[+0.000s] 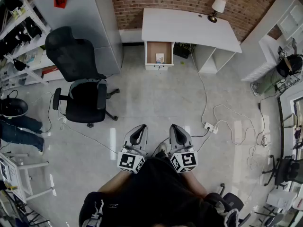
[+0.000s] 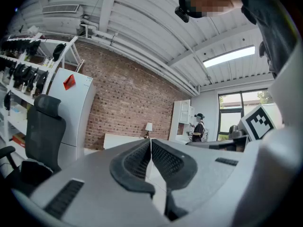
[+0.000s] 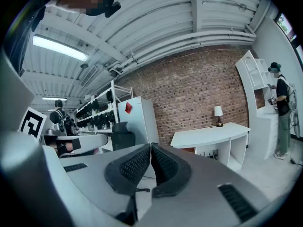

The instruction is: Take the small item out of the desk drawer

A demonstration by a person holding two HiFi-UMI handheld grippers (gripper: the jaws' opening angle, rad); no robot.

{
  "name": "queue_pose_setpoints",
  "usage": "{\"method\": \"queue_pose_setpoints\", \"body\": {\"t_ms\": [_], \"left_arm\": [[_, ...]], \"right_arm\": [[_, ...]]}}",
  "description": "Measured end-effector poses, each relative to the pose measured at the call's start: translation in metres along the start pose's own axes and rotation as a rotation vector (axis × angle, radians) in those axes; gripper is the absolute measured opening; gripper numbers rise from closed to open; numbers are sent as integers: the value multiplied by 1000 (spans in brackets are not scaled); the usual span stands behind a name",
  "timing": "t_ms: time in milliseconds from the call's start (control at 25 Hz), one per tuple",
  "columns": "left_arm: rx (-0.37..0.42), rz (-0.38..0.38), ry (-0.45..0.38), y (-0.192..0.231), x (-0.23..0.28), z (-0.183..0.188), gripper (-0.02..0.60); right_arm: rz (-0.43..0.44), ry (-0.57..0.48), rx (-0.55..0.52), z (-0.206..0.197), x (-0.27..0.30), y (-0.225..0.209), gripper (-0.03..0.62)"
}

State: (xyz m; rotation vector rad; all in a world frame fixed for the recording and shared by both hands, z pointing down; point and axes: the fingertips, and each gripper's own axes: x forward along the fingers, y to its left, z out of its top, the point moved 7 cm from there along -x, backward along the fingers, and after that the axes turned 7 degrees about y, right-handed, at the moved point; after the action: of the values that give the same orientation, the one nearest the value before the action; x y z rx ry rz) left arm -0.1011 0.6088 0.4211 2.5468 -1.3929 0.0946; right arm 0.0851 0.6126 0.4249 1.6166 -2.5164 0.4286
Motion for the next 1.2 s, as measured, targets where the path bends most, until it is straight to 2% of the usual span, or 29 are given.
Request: {"method": "queue_pose_setpoints", "body": {"t_ms": [560,840,1200], "left_arm": [[-3,9,5,-16,21,1,12],[-7,50,11,-37,50,-2,12],[9,144,-3,-50,87,-1,12]], "right_arm": [[10,11,28,0,-2,-27,31],[37,10,58,-2,-5,-68,31],[109,30,8,-9,9,-119,31]]}}
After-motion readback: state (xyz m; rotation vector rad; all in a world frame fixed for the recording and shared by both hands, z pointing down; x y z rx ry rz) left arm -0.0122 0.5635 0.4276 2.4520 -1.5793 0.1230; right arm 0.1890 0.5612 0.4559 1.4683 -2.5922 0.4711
